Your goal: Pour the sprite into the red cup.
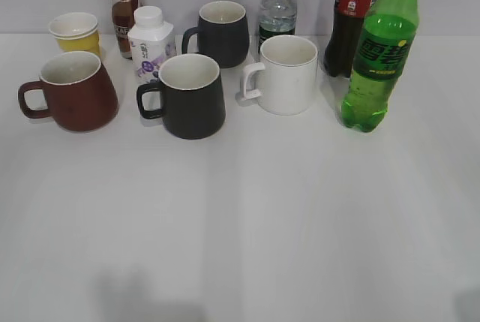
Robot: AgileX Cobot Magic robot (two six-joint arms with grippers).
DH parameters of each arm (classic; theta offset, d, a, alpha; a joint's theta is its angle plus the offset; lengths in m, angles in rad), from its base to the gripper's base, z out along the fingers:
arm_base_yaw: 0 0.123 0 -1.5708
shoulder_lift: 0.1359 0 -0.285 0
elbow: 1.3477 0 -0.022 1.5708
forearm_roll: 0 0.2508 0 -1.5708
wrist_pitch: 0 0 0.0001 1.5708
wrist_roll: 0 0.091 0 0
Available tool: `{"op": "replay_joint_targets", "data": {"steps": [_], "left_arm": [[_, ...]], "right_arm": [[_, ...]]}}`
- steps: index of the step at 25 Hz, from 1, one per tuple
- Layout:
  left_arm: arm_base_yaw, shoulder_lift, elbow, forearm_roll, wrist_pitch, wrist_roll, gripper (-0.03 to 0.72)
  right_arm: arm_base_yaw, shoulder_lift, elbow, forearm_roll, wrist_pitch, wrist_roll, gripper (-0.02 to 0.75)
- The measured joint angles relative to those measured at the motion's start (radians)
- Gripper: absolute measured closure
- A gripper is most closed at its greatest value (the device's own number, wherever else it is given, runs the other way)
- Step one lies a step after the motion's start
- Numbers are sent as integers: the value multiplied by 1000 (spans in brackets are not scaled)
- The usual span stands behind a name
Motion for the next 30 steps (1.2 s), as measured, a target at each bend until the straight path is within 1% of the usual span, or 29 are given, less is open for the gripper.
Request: {"op": "replay_joint_targets", "data": {"steps": [3,4,5,7,8,10,13,15,17,20,27,30], "left_arm": [[3,0,0,0,-1,0,428],[14,0,0,0,-1,0,431],[40,0,0,0,-1,0,433],[125,-1,0,0,-1,0,439],[169,-1,0,0,-2,0,441],[283,-2,0,0,-3,0,443],[427,-30,0,1,-3,0,443],[497,-69,0,1,-4,0,443],[548,-108,0,1,-4,0,443],[578,-162,0,1,-4,0,446],[586,-170,0,1,-4,0,446],[611,-170,0,1,-4,0,446]], "right_arm": [[0,0,0,0,-2,0,237],[0,0,0,0,-2,0,237],[0,0,0,0,-2,0,237],[-11,-1,0,0,-2,0,237],[-30,-2,0,0,-2,0,237],[-96,-2,0,0,-2,0,237],[-207,-3,0,0,-3,0,237],[-255,-20,0,0,-3,0,237],[-272,-41,0,0,-3,0,237],[-275,-73,0,0,-4,0,237],[-275,-75,0,0,-5,0,237],[-275,-75,0,0,-5,0,237]]}}
